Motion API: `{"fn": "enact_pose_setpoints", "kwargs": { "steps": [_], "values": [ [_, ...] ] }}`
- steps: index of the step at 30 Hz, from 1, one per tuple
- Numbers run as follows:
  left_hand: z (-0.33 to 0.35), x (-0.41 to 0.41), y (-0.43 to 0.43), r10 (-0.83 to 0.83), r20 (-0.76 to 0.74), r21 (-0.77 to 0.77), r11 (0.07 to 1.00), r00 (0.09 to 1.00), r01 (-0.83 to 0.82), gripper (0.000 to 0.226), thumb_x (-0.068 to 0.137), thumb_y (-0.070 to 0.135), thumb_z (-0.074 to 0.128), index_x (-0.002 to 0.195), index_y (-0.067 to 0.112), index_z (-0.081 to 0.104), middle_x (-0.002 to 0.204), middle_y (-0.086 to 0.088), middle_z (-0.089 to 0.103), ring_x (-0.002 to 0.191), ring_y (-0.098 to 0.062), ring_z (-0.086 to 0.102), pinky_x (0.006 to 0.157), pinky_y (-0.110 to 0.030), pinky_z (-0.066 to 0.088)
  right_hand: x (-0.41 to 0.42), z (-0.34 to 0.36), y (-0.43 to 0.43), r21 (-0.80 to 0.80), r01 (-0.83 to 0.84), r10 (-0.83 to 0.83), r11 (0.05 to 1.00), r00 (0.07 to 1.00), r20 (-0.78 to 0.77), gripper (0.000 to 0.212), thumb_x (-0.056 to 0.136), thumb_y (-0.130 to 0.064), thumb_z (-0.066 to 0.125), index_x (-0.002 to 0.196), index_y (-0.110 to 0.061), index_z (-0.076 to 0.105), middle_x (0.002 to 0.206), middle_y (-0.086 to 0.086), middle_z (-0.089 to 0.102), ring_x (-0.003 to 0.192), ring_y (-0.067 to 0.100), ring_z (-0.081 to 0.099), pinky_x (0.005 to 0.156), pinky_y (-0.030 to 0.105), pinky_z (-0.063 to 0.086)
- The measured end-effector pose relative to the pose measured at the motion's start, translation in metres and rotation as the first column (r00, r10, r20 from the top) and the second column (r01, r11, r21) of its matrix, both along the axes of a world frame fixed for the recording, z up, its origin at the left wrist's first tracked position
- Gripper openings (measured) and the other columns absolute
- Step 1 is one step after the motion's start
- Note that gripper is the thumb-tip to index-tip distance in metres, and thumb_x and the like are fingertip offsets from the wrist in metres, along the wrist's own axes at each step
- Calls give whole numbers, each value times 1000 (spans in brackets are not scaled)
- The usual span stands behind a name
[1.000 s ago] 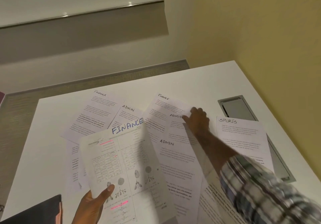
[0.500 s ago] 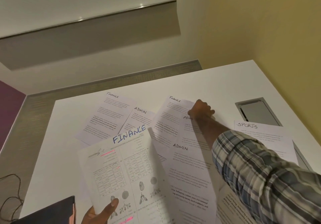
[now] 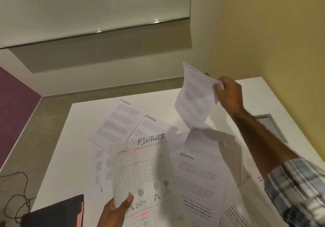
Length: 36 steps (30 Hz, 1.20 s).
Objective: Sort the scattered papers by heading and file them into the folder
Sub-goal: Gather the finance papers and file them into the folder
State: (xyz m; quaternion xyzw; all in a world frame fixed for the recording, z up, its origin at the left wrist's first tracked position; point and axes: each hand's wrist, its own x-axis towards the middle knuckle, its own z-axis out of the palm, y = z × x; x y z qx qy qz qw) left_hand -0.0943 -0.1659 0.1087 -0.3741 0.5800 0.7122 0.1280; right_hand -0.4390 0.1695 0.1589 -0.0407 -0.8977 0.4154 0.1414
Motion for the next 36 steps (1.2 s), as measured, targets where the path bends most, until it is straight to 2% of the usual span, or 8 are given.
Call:
{"fn": "enact_pose_setpoints", "kwargs": {
  "steps": [4,7,11,16,23,30,33,36],
  "values": [
    [7,6,4,-7,-84,-4,1000,996,6,38,84,2,76,119,-4,65,71,-6,78,57,-12,73,48,-17,54,30,77,28,-256,-141,133,956,990,-48,10,86,-3,71,84,-11,66,69,3,60,54,14,55,40,21,48],
    [13,7,3,-21,-107,5,1000,994,22,94,31,41,104,111,6,70,93,-11,80,75,-19,77,58,-23,58,61,124,52,-337,-233,236,912,971,-31,8,87,0,74,89,-6,69,71,8,66,51,10,60,42,22,51],
    [32,11,16,-45,-151,16,999,988,48,45,80,22,84,120,12,66,96,0,80,84,-14,77,68,-23,59,91,161,79,-420,-317,380,850,922,72,7,88,3,73,93,-1,69,67,2,71,51,14,62,41,23,50],
    [56,13,35,-158,-233,23,986,960,168,62,79,47,80,134,25,62,129,3,71,123,-18,65,116,-48,39,124,134,68,-320,-407,505,855,793,340,8,87,3,73,86,-4,70,67,10,67,53,18,60,40,26,49],
    [74,16,63,-252,-268,-5,966,930,260,40,99,29,61,138,23,60,132,-5,69,122,-28,65,111,-54,43,162,103,56,-399,-396,549,827,722,421,7,91,-4,73,95,1,72,77,10,74,56,14,65,42,26,47],
    [76,23,90,-286,-304,-33,956,909,290,36,91,13,71,127,20,67,123,-1,74,114,-19,70,91,-28,57,193,84,35,-439,-356,541,825,724,429,13,90,-14,76,102,-10,72,96,12,78,80,27,74,66,40,59],
    [77,27,98,-253,-318,-11,965,914,263,32,95,7,63,123,21,67,120,0,75,111,-19,72,83,-23,58,211,72,36,-486,-162,372,859,849,374,43,87,-33,80,126,-27,62,113,3,69,102,20,68,84,43,59],
    [79,30,101,-177,-323,39,979,930,200,31,98,5,57,126,17,65,120,-8,75,110,-28,72,86,-32,60,246,59,46,-702,57,420,710,765,487,59,87,-41,77,138,-25,51,121,6,70,92,19,74,69,34,60]
  ]
}}
